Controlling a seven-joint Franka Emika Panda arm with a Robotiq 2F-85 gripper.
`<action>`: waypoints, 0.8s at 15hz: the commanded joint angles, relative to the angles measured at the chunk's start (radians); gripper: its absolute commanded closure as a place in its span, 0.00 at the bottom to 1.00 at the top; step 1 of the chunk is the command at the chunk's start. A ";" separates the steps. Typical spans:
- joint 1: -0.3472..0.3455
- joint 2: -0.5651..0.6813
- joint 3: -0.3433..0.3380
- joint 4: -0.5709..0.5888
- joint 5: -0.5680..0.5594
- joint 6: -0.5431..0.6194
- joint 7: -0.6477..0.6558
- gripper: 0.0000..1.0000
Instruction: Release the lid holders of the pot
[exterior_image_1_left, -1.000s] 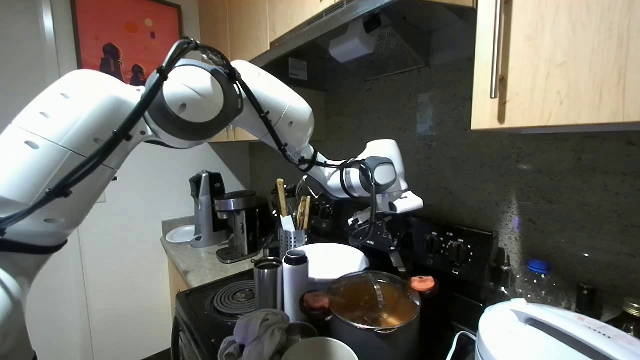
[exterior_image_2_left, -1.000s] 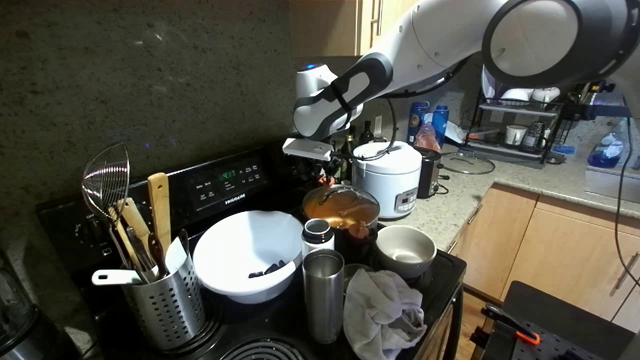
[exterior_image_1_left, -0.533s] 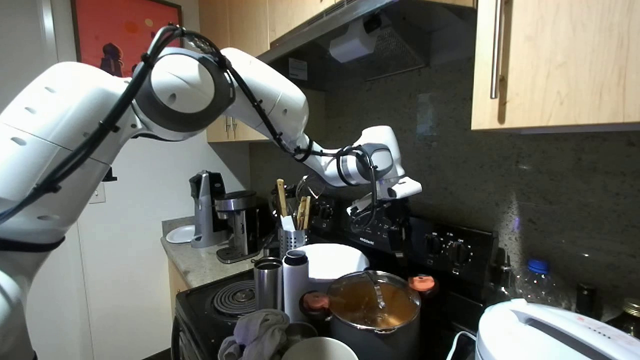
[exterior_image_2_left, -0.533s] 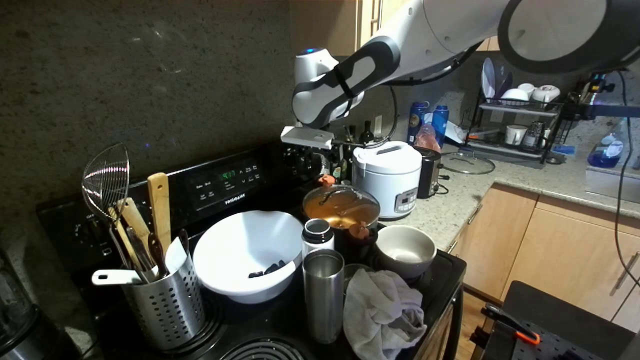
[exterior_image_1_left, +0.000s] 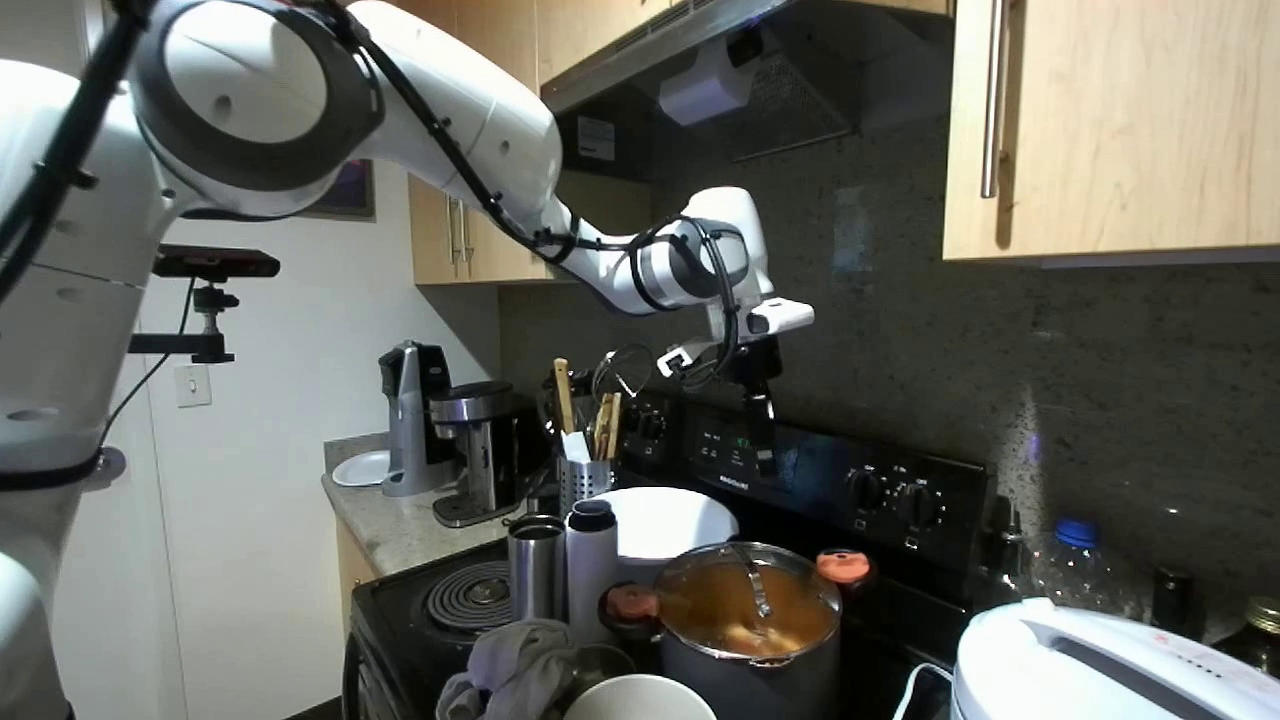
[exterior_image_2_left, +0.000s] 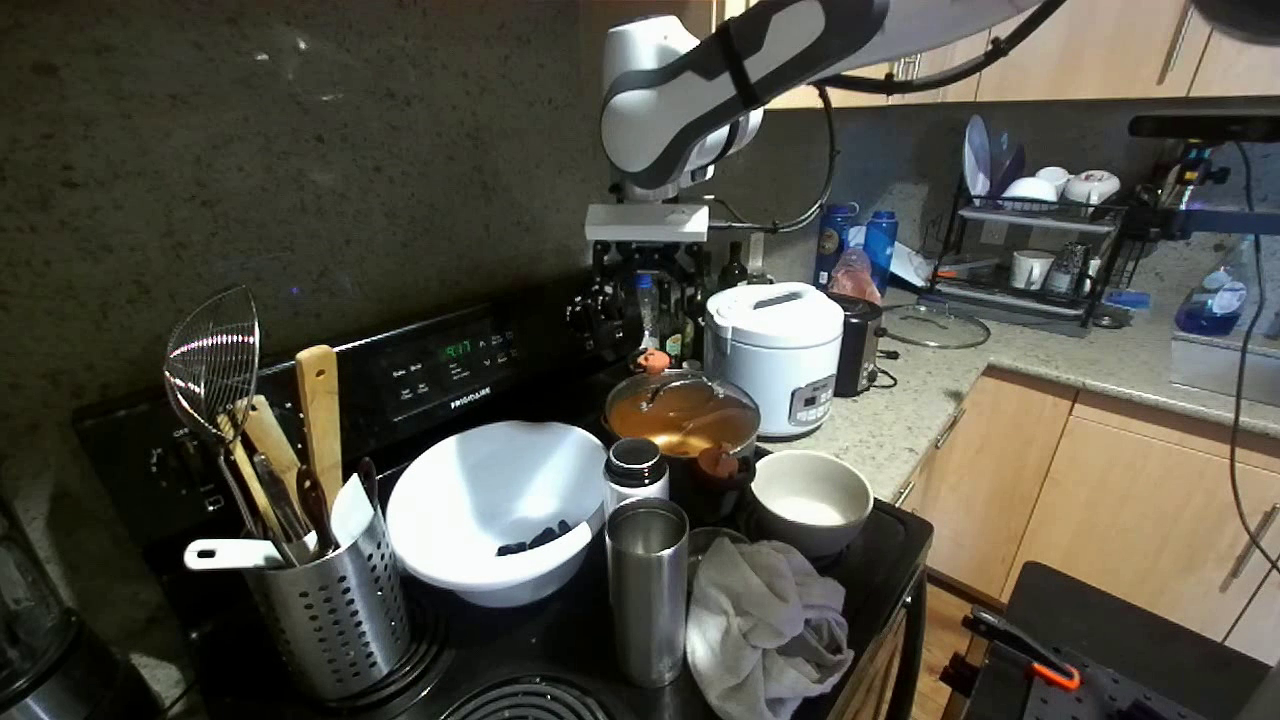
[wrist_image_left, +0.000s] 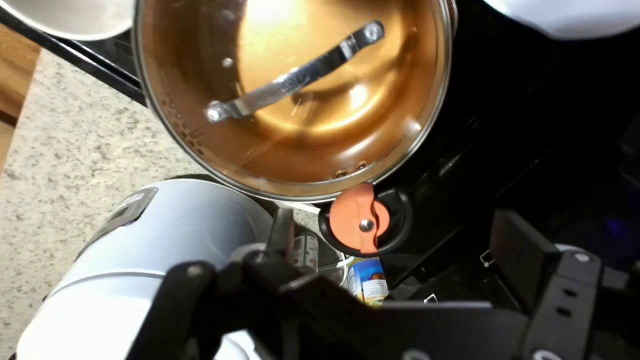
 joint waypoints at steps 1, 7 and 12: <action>-0.017 -0.194 0.026 -0.178 -0.015 -0.061 -0.108 0.00; -0.042 -0.458 0.062 -0.427 -0.014 -0.127 -0.279 0.00; -0.068 -0.678 0.120 -0.601 -0.022 -0.119 -0.411 0.00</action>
